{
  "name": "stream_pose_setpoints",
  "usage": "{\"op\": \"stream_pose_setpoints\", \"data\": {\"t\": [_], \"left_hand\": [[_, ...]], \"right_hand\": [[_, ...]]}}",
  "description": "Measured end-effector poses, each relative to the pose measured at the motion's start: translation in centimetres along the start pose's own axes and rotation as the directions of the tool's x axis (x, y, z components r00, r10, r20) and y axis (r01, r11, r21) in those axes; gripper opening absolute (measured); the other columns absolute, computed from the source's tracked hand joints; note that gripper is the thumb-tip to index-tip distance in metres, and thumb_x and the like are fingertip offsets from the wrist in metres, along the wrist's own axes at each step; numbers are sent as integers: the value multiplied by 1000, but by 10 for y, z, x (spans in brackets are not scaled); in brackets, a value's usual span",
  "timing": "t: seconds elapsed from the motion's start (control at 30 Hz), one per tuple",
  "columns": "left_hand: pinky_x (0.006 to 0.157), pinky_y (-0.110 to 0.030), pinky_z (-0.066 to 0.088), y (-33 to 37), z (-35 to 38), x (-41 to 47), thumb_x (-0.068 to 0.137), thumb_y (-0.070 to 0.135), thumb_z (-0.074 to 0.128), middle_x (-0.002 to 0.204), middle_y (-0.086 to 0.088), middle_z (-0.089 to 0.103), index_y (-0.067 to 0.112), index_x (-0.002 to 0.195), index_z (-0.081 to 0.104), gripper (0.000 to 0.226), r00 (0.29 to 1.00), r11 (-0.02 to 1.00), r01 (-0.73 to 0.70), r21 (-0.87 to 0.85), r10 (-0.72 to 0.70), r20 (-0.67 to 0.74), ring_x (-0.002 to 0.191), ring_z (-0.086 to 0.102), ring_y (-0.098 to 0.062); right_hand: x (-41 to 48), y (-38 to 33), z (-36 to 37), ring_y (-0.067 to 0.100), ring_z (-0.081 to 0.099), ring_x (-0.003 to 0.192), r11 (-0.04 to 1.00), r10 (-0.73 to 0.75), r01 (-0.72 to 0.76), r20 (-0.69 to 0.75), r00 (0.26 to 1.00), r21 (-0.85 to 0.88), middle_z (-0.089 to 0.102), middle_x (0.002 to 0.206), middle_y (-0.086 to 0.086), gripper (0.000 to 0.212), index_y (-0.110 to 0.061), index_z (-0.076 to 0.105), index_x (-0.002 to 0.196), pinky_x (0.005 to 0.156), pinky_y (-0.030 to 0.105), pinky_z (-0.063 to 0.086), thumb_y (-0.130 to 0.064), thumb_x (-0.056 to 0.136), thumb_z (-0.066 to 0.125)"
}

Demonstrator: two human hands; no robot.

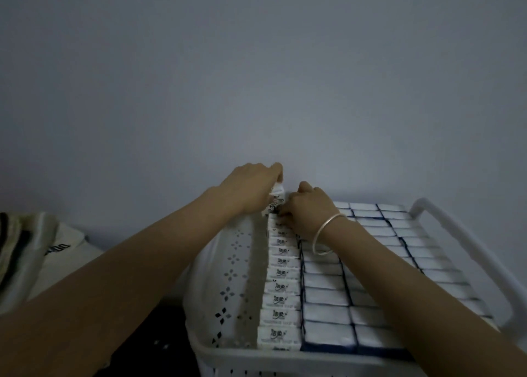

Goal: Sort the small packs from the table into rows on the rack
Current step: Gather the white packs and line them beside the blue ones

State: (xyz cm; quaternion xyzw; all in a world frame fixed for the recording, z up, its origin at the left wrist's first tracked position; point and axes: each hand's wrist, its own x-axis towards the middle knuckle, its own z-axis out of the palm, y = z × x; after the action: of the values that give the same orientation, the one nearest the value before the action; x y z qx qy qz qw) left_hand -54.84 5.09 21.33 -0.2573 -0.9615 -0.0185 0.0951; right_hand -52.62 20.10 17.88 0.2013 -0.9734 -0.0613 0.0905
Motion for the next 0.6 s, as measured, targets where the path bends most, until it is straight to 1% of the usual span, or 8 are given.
{"op": "stream_pose_setpoints", "data": {"t": [0.07,0.17,0.23,0.3,0.37,0.43,0.5,0.6], "left_hand": [[84,-36,47,1,1,5,88,22,63,116,-7,62,19,116,53,30,997,988,29,-151,-18,73,104,58,-27],[88,-33,47,3,0,10,87,16,64,118,-5,60,16,116,58,29,984,952,89,-294,-38,174,107,57,-24],[86,-34,50,7,5,14,86,9,60,119,-5,58,17,120,59,35,959,942,125,-311,-34,282,105,57,-23],[81,-35,55,8,12,16,82,-2,52,123,-4,59,20,126,59,50,916,913,190,-361,-32,401,105,60,-23],[84,-36,57,7,14,15,83,-4,53,127,-4,58,21,130,57,54,884,870,259,-420,-39,465,107,63,-23],[91,-40,55,7,12,12,85,-3,54,132,-4,56,22,135,54,55,871,866,283,-413,-51,489,110,62,-25],[90,-35,54,9,11,8,90,-1,49,137,-4,52,17,140,48,53,872,836,328,-439,-89,482,114,59,-25],[82,-30,51,12,-1,-2,90,-2,42,123,-10,59,8,133,54,45,926,780,330,-532,-159,342,103,60,-24]], "right_hand": [[-3,1,3,27,47,109,997,30,-28,-32,999,71,65,103,4,26,-27,69,108,80,32,37,-28,93,48],[-6,7,2,29,57,97,936,180,-146,-79,980,322,64,100,9,21,-27,66,106,76,33,44,-25,89,52],[-9,9,-1,28,58,95,928,218,-158,-148,965,339,66,98,8,21,-24,61,106,74,34,45,-18,89,51],[-15,8,-8,25,57,96,943,195,-126,-204,959,308,67,101,4,24,-21,61,105,75,34,46,-10,88,49],[-20,6,-17,23,57,97,948,166,-92,-224,960,306,67,104,1,27,-22,62,105,77,33,46,-8,87,49],[-25,2,-23,20,58,97,945,153,-71,-238,959,319,67,106,-2,31,-22,61,107,79,33,47,-4,86,48],[-31,-3,-27,19,60,98,932,155,-54,-261,953,358,68,106,-4,36,-22,61,109,81,33,49,0,84,46],[-46,-16,-40,17,63,93,893,184,-31,-302,935,449,69,101,-5,37,-20,63,104,80,31,49,3,83,44]]}}
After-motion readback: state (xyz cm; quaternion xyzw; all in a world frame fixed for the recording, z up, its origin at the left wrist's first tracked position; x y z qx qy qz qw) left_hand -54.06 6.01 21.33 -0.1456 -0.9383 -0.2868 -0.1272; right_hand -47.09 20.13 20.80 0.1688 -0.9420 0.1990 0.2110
